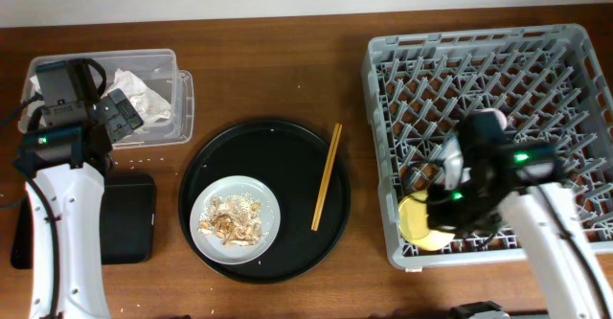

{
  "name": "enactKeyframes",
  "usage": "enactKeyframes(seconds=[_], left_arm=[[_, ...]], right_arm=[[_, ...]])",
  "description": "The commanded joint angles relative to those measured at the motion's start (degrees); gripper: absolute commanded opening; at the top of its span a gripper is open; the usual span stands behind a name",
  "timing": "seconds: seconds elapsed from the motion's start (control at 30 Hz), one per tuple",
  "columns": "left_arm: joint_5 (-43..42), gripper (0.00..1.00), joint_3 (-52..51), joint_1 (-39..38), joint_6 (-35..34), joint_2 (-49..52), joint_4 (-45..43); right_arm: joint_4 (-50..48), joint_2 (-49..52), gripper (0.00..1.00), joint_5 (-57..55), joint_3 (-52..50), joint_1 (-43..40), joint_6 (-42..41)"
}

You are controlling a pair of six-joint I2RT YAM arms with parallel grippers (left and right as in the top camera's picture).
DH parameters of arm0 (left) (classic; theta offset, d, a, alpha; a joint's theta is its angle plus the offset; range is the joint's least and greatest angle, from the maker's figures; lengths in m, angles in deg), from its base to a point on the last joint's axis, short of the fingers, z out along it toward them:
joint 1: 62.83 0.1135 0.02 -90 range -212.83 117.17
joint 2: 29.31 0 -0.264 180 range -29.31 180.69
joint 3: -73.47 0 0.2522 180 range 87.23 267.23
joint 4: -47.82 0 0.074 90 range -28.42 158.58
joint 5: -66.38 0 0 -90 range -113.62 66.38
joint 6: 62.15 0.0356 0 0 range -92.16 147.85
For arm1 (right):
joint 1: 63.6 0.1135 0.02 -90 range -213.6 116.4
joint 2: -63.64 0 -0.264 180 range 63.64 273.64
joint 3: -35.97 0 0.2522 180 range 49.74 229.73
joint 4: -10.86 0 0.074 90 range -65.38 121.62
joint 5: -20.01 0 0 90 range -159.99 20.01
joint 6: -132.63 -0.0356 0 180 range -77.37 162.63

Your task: Sort waste into correct bins and load items into the dishwasher rack

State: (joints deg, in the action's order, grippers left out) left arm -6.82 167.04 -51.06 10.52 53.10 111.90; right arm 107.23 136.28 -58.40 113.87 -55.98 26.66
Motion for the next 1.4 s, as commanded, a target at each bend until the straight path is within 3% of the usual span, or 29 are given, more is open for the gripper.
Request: enactKeyframes(seconds=[0.0,0.23,0.43,0.73,1.0,1.17,1.2,1.23,1.3,1.33,1.37], left_arm=[[0.59,0.99,0.26,0.39,0.26,0.07,-0.07],[0.59,0.99,0.26,0.39,0.28,0.07,-0.07],[0.59,0.99,0.26,0.39,0.28,0.07,-0.07],[0.59,0.99,0.26,0.39,0.28,0.07,-0.07],[0.59,0.99,0.26,0.39,0.28,0.07,-0.07],[0.59,0.99,0.26,0.39,0.28,0.07,-0.07],[0.59,0.99,0.26,0.39,0.28,0.07,-0.07],[0.59,0.99,0.26,0.39,0.28,0.07,-0.07],[0.59,0.99,0.26,0.39,0.28,0.07,-0.07],[0.59,0.99,0.26,0.39,0.28,0.07,-0.07],[0.59,0.99,0.26,0.39,0.28,0.07,-0.07]], right_arm=[[-4.44,-0.17,0.04,-2.16,-5.81,2.69,-5.6],[-8.85,0.72,0.04,-10.56,-7.37,2.86,-10.73],[-12.0,5.2,0.04,-11.67,-7.37,2.86,-11.37],[-11.96,4.35,0.04,-14.32,-2.54,2.86,-19.52],[-3.63,4.15,0.04,-28.94,5.9,2.82,-21.05],[-1.99,4.15,0.04,-29.81,5.95,2.82,-22.71],[-2.03,4.15,0.09,-29.86,5.95,2.82,-22.69],[-2.03,4.17,0.32,-30.38,5.95,2.82,-22.64],[-2.03,4.17,0.52,-33.68,5.95,2.82,-22.43],[-2.03,4.17,0.72,-34.91,5.95,2.8,-22.45],[-2.03,4.17,0.99,-35.43,5.95,2.73,-22.43]])
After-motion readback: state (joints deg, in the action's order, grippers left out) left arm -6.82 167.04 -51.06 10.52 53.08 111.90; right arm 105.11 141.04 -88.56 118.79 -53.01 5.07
